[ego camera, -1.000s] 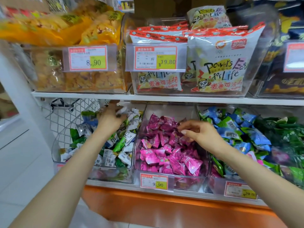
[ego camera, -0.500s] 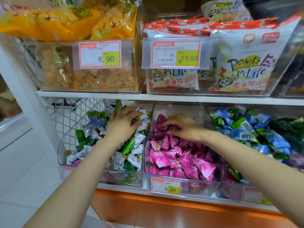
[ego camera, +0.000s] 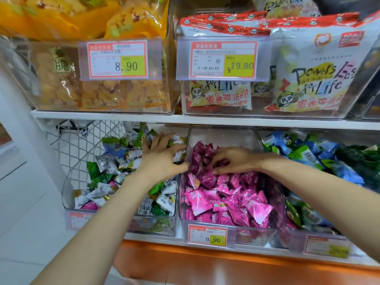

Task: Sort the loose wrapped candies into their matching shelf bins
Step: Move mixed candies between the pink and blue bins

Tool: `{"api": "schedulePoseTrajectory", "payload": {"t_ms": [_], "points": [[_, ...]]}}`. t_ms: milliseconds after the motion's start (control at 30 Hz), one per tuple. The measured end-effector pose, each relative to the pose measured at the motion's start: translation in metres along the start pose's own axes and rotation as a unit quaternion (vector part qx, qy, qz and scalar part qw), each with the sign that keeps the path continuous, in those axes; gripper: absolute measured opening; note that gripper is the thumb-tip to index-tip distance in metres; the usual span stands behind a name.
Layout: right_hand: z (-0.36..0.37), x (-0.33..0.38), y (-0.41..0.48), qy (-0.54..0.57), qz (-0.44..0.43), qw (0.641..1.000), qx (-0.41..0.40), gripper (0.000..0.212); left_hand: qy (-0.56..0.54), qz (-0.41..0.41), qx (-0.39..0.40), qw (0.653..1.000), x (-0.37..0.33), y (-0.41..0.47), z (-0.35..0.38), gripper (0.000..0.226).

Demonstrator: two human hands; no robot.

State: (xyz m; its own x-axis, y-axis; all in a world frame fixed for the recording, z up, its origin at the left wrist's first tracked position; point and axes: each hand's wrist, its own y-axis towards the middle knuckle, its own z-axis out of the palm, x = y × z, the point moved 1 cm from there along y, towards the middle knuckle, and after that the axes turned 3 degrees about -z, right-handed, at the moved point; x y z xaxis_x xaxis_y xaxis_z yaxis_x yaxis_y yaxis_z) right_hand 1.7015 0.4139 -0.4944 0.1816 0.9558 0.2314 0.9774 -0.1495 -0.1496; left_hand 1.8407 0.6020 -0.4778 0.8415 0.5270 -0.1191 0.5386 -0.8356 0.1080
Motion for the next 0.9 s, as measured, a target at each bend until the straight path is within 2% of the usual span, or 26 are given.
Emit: {"api": "schedulePoseTrajectory", "payload": {"t_ms": [133, 233, 300, 367, 400, 467, 567, 700, 800, 900], "points": [[-0.011, -0.013, -0.012, 0.026, 0.001, 1.000, -0.003, 0.036, -0.007, -0.002, -0.004, 1.000, 0.000, -0.002, 0.001, 0.074], [-0.020, -0.021, -0.014, -0.032, 0.012, 0.999, -0.009, 0.040, -0.007, -0.006, -0.003, 1.000, -0.002, -0.004, 0.002, 0.073], [-0.024, -0.020, -0.009, 0.000, 0.016, 0.998, -0.058, 0.038, -0.009, -0.006, -0.003, 1.000, -0.004, -0.003, 0.002, 0.065], [-0.024, -0.011, 0.003, 0.050, -0.014, 0.992, -0.117, 0.040, -0.013, -0.006, -0.003, 1.000, -0.005, -0.003, 0.002, 0.057], [-0.022, -0.004, 0.014, 0.049, -0.031, 0.991, -0.121, 0.044, -0.015, -0.005, -0.003, 1.000, -0.004, -0.003, 0.002, 0.059], [-0.012, 0.009, 0.037, 0.023, -0.041, 0.995, -0.083, 0.052, -0.018, -0.003, -0.003, 1.000, -0.004, -0.003, 0.002, 0.070], [0.008, 0.013, 0.066, -0.002, 0.005, 0.999, -0.040, 0.058, -0.025, -0.002, -0.008, 1.000, -0.003, -0.003, 0.003, 0.074], [0.014, 0.006, 0.072, -0.026, 0.041, 0.998, -0.048, 0.050, -0.032, 0.003, -0.007, 0.999, -0.002, -0.004, 0.004, 0.072], [0.004, 0.000, 0.070, -0.054, 0.038, 0.997, -0.032, 0.041, -0.026, 0.004, -0.008, 1.000, -0.001, -0.003, 0.003, 0.062], [-0.003, -0.005, 0.065, -0.046, 0.025, 0.999, -0.012, 0.039, -0.028, 0.003, -0.009, 1.000, 0.000, -0.004, 0.003, 0.066]]}}
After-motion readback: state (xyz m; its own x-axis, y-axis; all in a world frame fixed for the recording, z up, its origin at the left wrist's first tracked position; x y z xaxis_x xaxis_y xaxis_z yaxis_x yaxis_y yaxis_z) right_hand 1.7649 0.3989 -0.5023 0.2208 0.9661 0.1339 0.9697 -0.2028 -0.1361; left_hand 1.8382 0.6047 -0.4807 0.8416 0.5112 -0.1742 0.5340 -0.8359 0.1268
